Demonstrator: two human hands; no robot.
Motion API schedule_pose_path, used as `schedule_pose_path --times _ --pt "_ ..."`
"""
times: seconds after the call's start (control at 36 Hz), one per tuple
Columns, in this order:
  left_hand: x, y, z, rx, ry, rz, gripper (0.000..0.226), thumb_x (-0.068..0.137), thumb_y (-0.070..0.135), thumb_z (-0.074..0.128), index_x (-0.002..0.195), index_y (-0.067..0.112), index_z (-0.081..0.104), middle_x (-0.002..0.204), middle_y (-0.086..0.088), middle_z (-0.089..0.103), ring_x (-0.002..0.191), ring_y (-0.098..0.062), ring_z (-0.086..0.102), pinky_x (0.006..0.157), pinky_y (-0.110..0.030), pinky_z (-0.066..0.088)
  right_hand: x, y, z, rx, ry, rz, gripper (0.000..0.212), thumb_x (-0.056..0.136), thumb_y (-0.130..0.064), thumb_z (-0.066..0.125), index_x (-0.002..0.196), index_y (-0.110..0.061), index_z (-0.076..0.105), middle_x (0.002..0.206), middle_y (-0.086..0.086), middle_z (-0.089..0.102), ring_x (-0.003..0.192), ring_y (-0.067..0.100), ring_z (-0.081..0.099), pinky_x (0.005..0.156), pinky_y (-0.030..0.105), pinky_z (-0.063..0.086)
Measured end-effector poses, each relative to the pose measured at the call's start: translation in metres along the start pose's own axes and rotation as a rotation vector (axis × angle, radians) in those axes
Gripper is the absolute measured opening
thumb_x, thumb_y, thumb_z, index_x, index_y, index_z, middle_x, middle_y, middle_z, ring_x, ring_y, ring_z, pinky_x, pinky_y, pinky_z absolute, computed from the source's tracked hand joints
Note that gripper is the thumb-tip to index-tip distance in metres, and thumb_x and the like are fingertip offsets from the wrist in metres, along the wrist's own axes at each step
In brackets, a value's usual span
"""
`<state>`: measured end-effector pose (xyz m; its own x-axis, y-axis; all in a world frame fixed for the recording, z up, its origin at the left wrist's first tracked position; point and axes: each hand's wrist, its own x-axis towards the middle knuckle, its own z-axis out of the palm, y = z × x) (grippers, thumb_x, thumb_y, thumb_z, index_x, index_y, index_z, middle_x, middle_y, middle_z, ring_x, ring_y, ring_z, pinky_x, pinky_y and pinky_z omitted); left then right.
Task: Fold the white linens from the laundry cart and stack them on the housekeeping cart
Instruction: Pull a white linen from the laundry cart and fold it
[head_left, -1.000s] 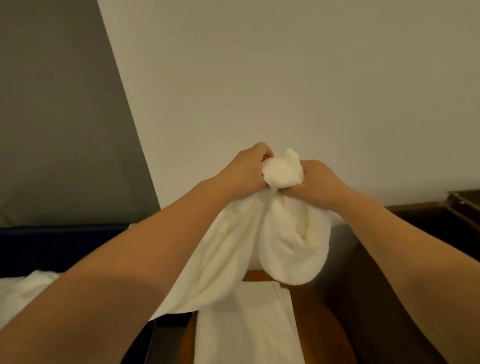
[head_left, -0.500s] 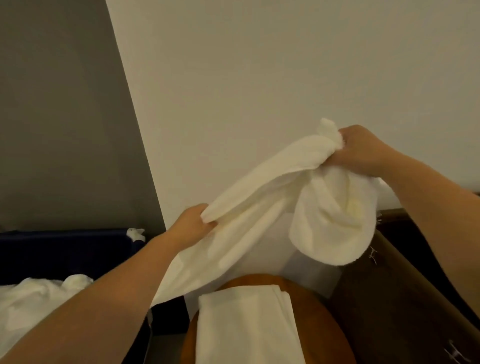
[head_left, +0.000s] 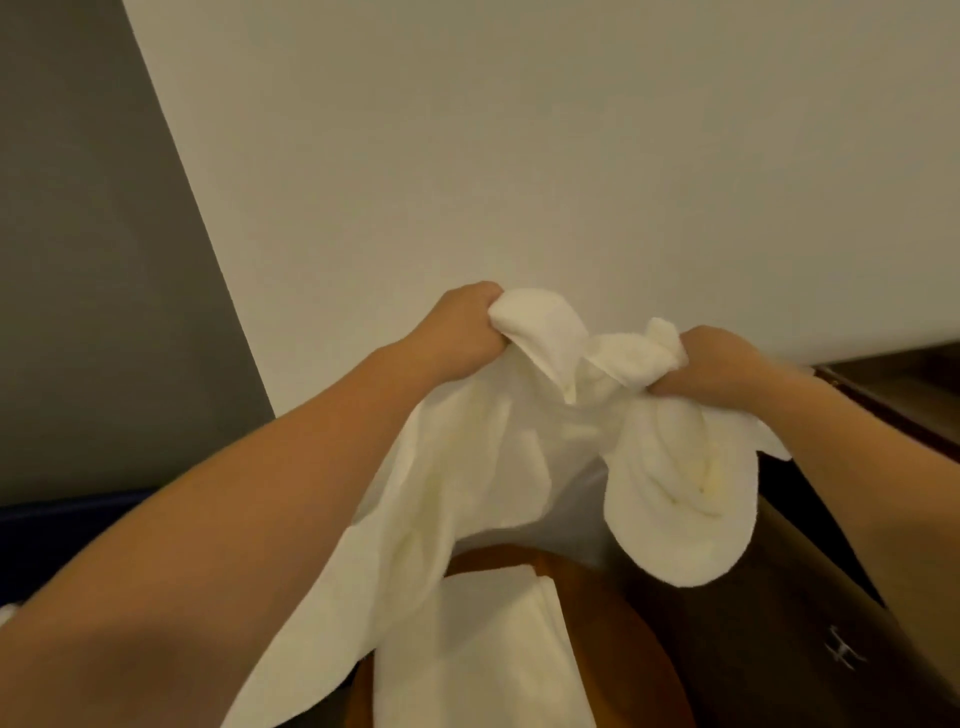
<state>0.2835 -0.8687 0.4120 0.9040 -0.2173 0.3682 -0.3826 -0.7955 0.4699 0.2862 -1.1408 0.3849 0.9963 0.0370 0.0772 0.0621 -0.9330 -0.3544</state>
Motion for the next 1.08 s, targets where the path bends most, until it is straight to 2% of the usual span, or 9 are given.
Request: schedule_pose_path --times 0.11,0.22,0.39,0.47,0.58,0.69,0.83,0.94,1.08 --pt "-0.016 -0.021 0.026 -0.036 -0.064 -0.071 0.014 0.087 0.019 0.061 0.100 0.015 0.056 0.101 -0.003 0.060 0.089 -0.020 0.055 0.068 -0.028 0.036 -0.008 0.013 0.020 -0.077 -0.082 0.059 0.054 0.073 -0.045 0.076 0.115 -0.017 0.058 0.105 0.005 0.063 0.087 0.022 0.056 0.076 0.034 0.045" --pt "-0.028 -0.028 0.043 -0.145 -0.109 -0.121 0.024 0.089 0.020 0.061 0.110 0.018 0.051 0.106 0.001 0.058 0.092 -0.016 0.054 0.063 -0.021 0.038 -0.013 0.011 0.031 -0.100 -0.219 0.075 0.055 0.061 -0.048 0.084 0.102 -0.022 0.059 0.095 -0.003 0.063 0.081 0.016 0.059 0.074 0.034 0.048" --pt "-0.036 -0.027 0.051 -0.191 -0.150 -0.134 0.029 0.089 0.020 0.060 0.110 0.020 0.042 0.096 0.004 0.053 0.081 -0.010 0.053 0.062 -0.021 0.041 -0.006 0.001 0.032 0.059 -0.109 -0.026 0.066 0.065 -0.038 0.086 0.123 -0.024 0.060 0.136 -0.003 0.050 0.122 0.020 0.048 0.099 0.033 0.038" --pt "-0.036 -0.026 0.047 -0.174 -0.136 -0.130 0.026 0.087 0.019 0.061 0.104 0.019 0.041 0.089 0.002 0.054 0.074 -0.014 0.051 0.059 -0.024 0.039 -0.012 -0.021 0.031 0.145 -0.125 -0.140 0.062 0.067 -0.042 0.084 0.123 -0.030 0.060 0.139 -0.007 0.050 0.129 0.016 0.044 0.104 0.033 0.033" --pt "-0.037 -0.021 0.044 -0.136 -0.151 -0.126 0.021 0.085 0.020 0.062 0.099 0.019 0.046 0.088 0.005 0.053 0.072 -0.011 0.049 0.058 -0.023 0.037 -0.027 -0.057 0.034 0.202 -0.149 -0.231 0.061 0.059 -0.057 0.082 0.113 -0.036 0.062 0.127 -0.014 0.053 0.115 0.006 0.044 0.096 0.029 0.035" --pt "-0.036 -0.018 0.041 -0.130 -0.107 -0.150 0.021 0.083 0.019 0.062 0.099 0.020 0.050 0.090 0.008 0.052 0.077 -0.010 0.051 0.060 -0.021 0.039 -0.038 -0.085 0.049 0.016 -0.115 -0.267 0.058 0.058 -0.067 0.077 0.102 -0.032 0.063 0.100 -0.015 0.058 0.093 0.008 0.055 0.077 0.027 0.044" --pt "-0.036 -0.022 0.036 -0.120 -0.097 -0.150 0.017 0.084 0.017 0.060 0.099 0.020 0.053 0.095 0.006 0.055 0.080 -0.010 0.051 0.059 -0.019 0.036 -0.033 -0.094 0.066 -0.092 0.047 -0.320 0.026 0.084 -0.035 0.059 0.085 -0.011 0.067 0.066 -0.001 0.054 0.066 0.020 0.054 0.056 0.029 0.038" --pt "-0.044 -0.034 0.039 -0.096 -0.140 -0.152 0.023 0.085 0.012 0.055 0.106 0.020 0.058 0.106 0.002 0.059 0.091 -0.017 0.057 0.072 -0.025 0.045 -0.024 -0.080 0.039 -0.111 0.162 -0.341 0.024 0.088 -0.028 0.054 0.086 -0.009 0.068 0.077 0.004 0.061 0.079 0.025 0.056 0.068 0.032 0.044" --pt "-0.075 -0.078 0.019 -0.059 -0.019 -0.272 0.028 0.086 0.003 0.049 0.108 0.019 0.059 0.099 -0.001 0.059 0.081 -0.018 0.058 0.064 -0.027 0.048 -0.007 -0.105 0.002 -0.126 0.241 -0.404 0.023 0.089 -0.028 0.056 0.096 -0.010 0.070 0.097 0.006 0.064 0.085 0.019 0.048 0.075 0.028 0.038"
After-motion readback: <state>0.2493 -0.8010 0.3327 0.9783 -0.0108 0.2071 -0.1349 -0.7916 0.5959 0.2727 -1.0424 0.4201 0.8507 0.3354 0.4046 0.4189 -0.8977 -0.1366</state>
